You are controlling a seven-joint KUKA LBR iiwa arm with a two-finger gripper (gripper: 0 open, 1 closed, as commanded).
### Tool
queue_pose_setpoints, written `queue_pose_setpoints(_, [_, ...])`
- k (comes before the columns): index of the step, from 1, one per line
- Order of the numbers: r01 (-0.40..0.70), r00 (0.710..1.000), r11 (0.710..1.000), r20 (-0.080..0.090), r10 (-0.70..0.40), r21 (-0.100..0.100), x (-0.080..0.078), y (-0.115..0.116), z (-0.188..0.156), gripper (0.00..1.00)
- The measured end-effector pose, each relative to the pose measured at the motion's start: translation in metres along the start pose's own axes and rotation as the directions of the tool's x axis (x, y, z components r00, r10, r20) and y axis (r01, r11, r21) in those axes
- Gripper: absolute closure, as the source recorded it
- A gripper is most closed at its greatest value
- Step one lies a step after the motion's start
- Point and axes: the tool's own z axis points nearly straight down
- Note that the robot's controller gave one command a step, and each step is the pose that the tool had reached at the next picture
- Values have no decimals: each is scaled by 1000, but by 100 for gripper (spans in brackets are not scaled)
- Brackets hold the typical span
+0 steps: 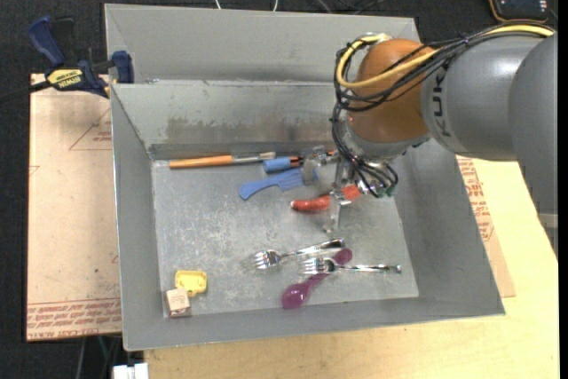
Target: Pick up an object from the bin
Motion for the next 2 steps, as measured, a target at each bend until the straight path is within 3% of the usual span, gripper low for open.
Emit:
queue_pose_setpoints(1, [500, 866, 866, -1, -500, -6, 90, 27, 6, 0])
queue_pose_setpoints(2, [45, 999, 999, 4, -45, 0, 13, 5, 1, 100])
